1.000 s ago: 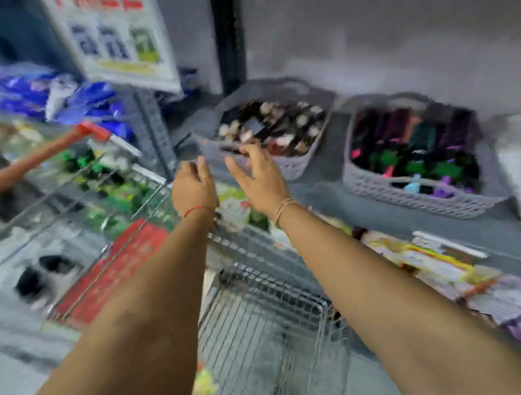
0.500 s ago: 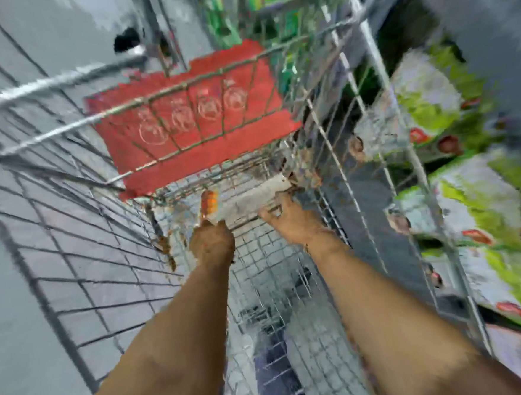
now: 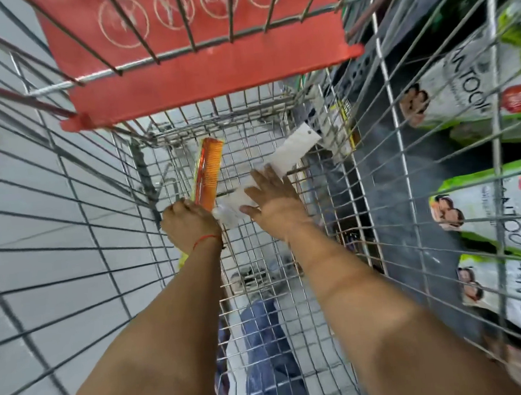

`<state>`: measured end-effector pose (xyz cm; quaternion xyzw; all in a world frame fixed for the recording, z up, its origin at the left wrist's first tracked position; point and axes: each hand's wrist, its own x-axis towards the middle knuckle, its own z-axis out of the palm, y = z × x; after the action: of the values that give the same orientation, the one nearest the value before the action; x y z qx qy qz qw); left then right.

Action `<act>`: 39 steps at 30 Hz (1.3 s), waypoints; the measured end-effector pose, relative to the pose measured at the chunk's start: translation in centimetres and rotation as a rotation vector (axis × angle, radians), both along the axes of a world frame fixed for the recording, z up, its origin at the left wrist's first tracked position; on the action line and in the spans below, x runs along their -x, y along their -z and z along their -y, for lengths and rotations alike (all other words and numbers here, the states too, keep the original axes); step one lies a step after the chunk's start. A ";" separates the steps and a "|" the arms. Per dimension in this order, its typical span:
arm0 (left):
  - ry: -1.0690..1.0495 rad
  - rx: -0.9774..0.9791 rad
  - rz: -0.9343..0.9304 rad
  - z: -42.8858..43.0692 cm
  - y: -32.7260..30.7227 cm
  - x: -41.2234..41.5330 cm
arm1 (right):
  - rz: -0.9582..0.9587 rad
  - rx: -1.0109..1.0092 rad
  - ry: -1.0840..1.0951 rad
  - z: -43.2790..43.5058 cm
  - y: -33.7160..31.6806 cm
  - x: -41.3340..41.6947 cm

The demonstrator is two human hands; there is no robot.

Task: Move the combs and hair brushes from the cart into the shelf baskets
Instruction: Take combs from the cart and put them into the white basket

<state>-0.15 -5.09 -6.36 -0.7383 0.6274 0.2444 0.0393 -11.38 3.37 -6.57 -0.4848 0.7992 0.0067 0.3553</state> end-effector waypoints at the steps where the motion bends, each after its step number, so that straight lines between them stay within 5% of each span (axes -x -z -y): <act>1: -0.002 -0.008 0.006 0.1 -0.1 0.0 | 0.011 0.066 0.040 -1.5 -0.2 -0.2; 5: 0.024 -0.056 0.002 -0.3 -0.7 0.4 | 0.073 0.168 0.217 -6.2 -1.2 -1.3; 7: 0.033 -0.076 -0.021 -0.5 -0.9 0.6 | -0.048 0.209 0.435 -6.4 -1.2 -1.9; 9: 0.052 -0.082 -0.033 -0.6 -0.9 0.5 | -0.163 0.156 0.713 -5.2 -1.3 -2.2; 13: 0.055 -0.087 -0.084 -0.4 -0.6 0.1 | -0.047 -0.030 0.998 -3.1 -0.8 -3.0; 19: 0.034 -0.105 -0.088 0.2 -0.7 -0.1 | 0.069 0.280 1.352 -4.9 -1.8 -4.3; 22: 0.023 -0.136 -0.062 -0.2 -0.9 0.1 | 0.136 0.161 1.362 -7.0 -1.5 -5.3; 28: -0.049 -0.161 -0.050 -1.0 -0.3 -0.1 | -0.133 -0.014 1.223 -7.2 -0.8 -4.9; 31: -0.064 -0.177 -0.047 -1.0 0.1 -0.3 | -0.097 -0.038 1.087 -6.9 -0.8 -4.1; 39: -0.320 -0.426 -0.379 -2.7 -0.6 -0.5 | 0.145 -0.004 1.220 -8.4 -2.5 -4.3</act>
<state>0.35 -2.43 -5.79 -0.7439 0.4344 0.5065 0.0366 -7.11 11.80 -4.11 0.0615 0.9064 -0.2294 0.3493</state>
